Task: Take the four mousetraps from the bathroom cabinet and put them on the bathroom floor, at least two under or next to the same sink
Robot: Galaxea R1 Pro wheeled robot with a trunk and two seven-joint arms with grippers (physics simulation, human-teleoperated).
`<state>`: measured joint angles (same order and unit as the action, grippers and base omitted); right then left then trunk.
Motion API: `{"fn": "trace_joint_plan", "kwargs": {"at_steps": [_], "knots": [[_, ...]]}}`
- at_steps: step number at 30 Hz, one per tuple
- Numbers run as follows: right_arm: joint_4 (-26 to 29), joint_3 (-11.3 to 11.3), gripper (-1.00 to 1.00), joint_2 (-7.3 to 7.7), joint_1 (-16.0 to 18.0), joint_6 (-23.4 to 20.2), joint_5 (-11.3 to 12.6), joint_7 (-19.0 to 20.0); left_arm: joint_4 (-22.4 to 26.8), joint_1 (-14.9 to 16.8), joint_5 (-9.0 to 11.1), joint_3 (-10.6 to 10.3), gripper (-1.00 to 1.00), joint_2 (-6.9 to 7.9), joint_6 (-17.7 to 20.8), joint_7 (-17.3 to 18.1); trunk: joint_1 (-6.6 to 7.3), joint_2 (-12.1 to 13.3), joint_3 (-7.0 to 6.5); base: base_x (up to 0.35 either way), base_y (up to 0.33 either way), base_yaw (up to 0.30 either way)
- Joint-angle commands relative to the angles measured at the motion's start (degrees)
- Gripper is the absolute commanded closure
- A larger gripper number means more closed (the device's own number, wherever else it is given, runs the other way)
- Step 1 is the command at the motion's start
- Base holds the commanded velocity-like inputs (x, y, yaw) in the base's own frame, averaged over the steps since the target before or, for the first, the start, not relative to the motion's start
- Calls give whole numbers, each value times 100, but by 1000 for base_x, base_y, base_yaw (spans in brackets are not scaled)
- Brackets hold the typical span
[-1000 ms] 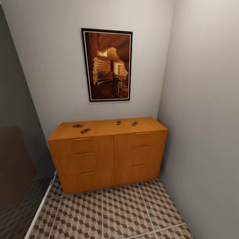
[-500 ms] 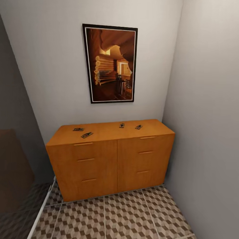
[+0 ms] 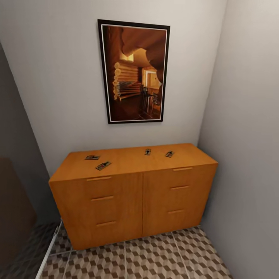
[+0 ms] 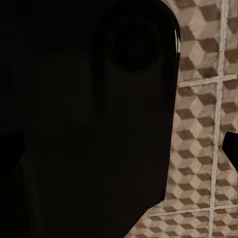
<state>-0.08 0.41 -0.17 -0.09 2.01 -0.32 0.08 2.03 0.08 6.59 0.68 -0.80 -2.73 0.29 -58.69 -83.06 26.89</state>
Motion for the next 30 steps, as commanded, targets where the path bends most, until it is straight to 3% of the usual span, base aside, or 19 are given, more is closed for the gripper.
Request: {"fn": "trace_joint_plan", "kwargs": {"at_steps": [1,17,30], "knots": [[-1,3,-100,0,0,20,-3,1,-1,1,60,0,-100,-1,-10,4,-3,-2,4,311,109,0],[-1,3,-100,0,0,19,-3,1,-1,1,87,2,-100,-6,-19,1,-3,-2,4,304,35,0],[-1,3,-100,0,0,19,-3,1,-1,1,80,9,-100,-2,-48,-3,-3,-2,4,78,2,0]]}}
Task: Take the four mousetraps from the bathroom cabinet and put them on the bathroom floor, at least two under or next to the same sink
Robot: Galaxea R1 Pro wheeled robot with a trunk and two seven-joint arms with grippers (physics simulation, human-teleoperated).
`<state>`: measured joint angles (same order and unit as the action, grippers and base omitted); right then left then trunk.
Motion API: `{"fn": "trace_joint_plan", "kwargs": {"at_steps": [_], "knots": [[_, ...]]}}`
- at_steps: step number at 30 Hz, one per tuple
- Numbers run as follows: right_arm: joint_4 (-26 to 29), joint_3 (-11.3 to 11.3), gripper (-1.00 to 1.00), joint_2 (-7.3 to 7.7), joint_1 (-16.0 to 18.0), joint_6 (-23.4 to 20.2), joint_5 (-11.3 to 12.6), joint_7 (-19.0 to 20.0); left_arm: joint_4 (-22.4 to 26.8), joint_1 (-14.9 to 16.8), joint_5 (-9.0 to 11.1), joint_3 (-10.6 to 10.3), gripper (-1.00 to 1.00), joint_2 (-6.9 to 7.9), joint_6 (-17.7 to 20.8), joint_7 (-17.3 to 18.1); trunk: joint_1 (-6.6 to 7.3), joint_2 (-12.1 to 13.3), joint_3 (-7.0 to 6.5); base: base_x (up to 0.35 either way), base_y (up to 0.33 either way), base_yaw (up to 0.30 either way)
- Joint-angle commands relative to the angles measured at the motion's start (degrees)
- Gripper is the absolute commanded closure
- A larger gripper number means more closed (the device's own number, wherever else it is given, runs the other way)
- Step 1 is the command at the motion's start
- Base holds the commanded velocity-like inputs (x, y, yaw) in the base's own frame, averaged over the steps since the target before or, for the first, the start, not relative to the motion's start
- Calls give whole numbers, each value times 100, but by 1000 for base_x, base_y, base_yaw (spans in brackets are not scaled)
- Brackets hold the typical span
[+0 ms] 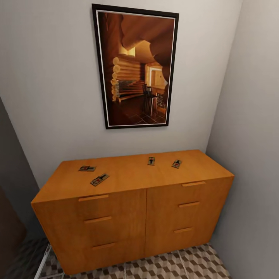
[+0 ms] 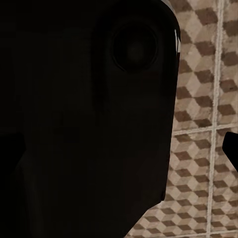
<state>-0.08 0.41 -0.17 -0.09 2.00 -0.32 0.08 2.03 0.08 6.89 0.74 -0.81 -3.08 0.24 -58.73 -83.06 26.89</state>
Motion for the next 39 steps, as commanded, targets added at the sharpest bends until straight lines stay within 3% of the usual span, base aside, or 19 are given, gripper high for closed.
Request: {"fn": "trace_joint_plan", "kwargs": {"at_steps": [1,39], "knots": [[-1,3,-100,0,0,20,-3,1,-1,1,50,3,-100,-2,-15,2,0,-2,4,17,0,0],[-1,12,-100,0,0,20,-7,1,4,1,52,4,-100,-12,-36,-55,0,-2,4,-20,0,0]]}}
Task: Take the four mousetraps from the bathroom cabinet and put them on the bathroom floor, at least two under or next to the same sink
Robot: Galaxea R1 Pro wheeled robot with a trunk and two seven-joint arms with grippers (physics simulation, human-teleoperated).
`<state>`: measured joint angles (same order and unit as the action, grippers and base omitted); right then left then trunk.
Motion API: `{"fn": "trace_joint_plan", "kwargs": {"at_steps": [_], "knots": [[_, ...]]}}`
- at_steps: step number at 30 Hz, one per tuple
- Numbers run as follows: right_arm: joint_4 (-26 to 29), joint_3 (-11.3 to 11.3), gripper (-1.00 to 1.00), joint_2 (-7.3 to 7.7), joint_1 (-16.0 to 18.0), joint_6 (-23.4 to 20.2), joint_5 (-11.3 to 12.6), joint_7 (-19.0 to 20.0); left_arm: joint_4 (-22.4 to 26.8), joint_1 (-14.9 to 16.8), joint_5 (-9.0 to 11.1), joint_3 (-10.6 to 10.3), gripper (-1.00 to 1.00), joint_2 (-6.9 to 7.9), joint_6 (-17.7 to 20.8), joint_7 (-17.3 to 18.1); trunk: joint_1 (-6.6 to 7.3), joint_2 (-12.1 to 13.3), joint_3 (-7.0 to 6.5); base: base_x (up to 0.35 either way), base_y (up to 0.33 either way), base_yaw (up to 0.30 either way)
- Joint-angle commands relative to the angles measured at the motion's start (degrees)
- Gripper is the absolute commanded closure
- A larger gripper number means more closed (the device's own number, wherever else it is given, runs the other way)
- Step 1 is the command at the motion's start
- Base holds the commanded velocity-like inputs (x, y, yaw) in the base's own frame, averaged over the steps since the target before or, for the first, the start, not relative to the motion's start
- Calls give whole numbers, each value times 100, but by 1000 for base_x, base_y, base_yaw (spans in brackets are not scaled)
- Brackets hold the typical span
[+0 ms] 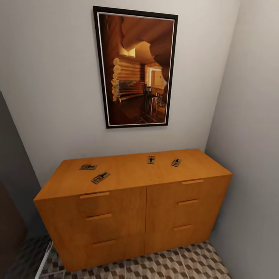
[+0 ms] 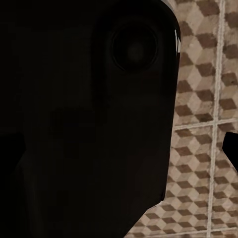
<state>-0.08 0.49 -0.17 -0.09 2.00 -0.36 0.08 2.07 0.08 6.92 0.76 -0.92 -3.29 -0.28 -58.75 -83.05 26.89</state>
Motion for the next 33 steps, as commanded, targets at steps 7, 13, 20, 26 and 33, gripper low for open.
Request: {"fn": "trace_joint_plan", "kwargs": {"at_steps": [7,13,20,26,33], "knots": [[-1,3,-100,-1,0,21,-7,1,3,1,47,3,-100,3,-20,-8,2,-3,4,-149,0,0],[-1,0,-100,-1,0,26,-4,1,8,1,47,6,-100,4,-22,-18,2,-3,4,-42,0,0],[-1,-36,-100,-1,0,29,13,1,13,1,46,6,-100,4,-22,-23,2,-3,4,-13,0,0],[-1,-53,-100,-4,0,32,20,1,31,1,46,-4,-100,-12,-22,-24,2,-3,4,-4,0,0],[139,-24,-100,31,17,-29,-26,30,564,1,9,-56,-100,-42,49,23,2,-3,4,-1,0,0]]}}
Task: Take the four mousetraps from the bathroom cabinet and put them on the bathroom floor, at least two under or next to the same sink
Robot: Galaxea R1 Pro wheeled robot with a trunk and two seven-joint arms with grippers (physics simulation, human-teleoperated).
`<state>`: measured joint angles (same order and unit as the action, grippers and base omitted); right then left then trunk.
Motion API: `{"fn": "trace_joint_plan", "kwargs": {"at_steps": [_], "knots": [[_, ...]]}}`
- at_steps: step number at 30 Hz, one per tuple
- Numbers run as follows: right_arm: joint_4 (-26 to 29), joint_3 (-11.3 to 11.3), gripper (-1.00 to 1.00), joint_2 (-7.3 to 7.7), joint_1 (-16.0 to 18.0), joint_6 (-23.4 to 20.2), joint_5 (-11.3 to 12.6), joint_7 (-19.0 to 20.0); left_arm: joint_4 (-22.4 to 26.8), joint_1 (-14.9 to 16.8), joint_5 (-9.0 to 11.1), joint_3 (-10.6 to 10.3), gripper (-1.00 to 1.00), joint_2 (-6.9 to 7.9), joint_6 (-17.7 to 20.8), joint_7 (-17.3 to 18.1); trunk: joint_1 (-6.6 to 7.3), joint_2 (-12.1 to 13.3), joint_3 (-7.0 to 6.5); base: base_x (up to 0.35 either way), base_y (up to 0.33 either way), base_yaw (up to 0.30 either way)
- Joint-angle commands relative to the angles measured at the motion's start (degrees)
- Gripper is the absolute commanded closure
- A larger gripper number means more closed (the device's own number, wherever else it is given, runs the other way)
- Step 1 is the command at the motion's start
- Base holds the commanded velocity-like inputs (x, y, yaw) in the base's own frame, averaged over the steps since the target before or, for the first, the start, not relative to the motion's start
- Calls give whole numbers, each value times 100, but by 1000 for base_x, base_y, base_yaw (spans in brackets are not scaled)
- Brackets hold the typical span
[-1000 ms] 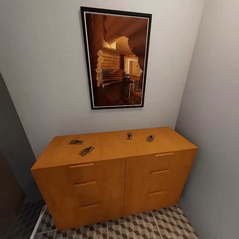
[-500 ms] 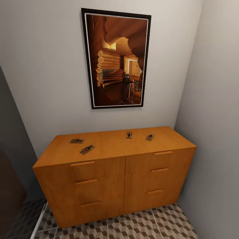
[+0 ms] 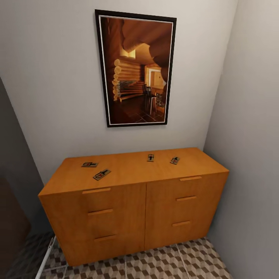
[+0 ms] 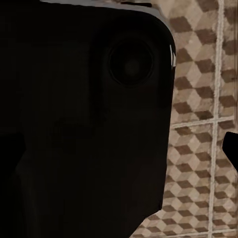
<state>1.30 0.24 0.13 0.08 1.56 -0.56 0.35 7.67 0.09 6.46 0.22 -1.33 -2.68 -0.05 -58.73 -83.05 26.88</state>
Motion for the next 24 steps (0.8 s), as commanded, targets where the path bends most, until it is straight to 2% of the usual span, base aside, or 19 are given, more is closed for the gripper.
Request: {"fn": "trace_joint_plan", "kwargs": {"at_steps": [1,2,4,9,10,17,21,24], "knots": [[77,5,-100,12,9,-2,-9,8,149,0,45,-10,-100,5,15,4,0,-3,5,0,0,0],[77,5,-100,12,9,-2,-9,8,149,0,45,-10,-100,5,15,4,0,-3,5,0,0,0],[300,12,-100,33,22,-49,-14,18,455,0,28,-20,-100,16,113,11,0,-3,5,0,0,0],[1171,19,-100,70,33,-407,-20,36,1346,0,11,-38,-100,60,667,18,0,-3,5,0,0,0],[1171,19,-100,70,33,-407,-20,36,1346,0,11,-38,-100,60,667,18,0,-3,5,0,0,0],[2512,-21,-100,92,38,-1339,-3,52,2784,0,6,-40,-100,137,1590,26,0,-3,5,0,0,0],[3020,-35,-100,117,37,-1630,4,59,3282,0,5,-37,-100,155,1856,28,0,-3,5,0,0,0],[3444,-43,-100,191,36,-1805,13,65,3673,0,5,-26,-100,173,2039,30,0,-3,5,0,0,0]]}}
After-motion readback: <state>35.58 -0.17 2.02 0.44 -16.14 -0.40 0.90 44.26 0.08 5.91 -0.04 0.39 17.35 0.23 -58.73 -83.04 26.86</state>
